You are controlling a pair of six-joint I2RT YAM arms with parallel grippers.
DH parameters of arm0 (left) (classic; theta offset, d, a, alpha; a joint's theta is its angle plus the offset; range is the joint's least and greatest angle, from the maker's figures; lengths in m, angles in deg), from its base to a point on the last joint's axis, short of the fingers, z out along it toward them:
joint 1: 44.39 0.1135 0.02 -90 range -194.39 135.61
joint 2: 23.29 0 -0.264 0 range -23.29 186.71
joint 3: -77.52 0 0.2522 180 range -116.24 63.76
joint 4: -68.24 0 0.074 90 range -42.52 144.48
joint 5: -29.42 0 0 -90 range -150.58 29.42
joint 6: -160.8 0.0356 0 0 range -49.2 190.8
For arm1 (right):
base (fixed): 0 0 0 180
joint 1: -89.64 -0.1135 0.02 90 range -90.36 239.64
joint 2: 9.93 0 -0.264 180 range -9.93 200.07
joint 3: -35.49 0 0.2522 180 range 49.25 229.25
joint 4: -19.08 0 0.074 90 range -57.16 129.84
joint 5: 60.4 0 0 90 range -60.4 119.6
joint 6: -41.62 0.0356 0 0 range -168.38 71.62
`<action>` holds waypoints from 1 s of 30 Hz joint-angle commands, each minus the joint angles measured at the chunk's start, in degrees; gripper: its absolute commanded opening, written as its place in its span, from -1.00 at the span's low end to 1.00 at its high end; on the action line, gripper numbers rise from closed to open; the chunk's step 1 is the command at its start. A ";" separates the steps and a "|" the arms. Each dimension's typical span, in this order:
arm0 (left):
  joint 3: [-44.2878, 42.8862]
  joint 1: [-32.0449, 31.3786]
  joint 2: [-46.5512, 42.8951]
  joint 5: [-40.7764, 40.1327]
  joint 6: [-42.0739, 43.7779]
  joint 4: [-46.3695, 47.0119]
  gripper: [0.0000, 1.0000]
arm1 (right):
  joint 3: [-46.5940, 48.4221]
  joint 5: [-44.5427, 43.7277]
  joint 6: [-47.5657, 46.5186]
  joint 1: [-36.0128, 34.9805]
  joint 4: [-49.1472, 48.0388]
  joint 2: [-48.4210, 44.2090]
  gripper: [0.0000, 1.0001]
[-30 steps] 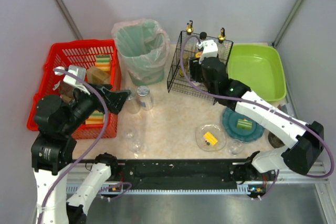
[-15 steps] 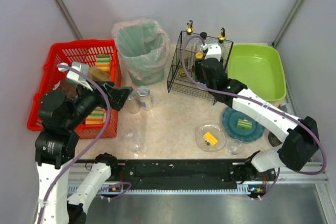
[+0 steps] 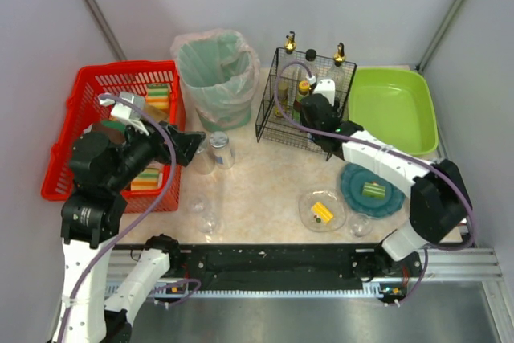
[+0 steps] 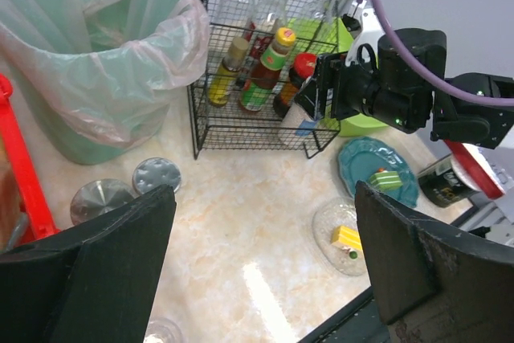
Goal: Clear the kitchen counter
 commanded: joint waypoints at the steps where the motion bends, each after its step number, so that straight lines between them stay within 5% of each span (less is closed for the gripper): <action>1: 1.12 -0.15 2.35 -2.65 4.60 1.88 0.93 | 4.53 -0.68 1.86 0.74 -0.45 4.52 0.12; 13: 5.16 -0.24 6.66 -2.04 4.44 2.84 0.92 | 8.84 -3.66 5.20 0.83 6.67 6.21 0.54; 21: 7.09 -0.24 6.57 -2.21 3.82 3.55 0.91 | 9.19 -5.77 4.59 0.83 7.73 4.27 0.08; 30: 8.15 -0.33 6.66 -2.48 3.82 3.63 0.91 | 8.76 -7.79 5.20 0.83 9.40 1.37 0.00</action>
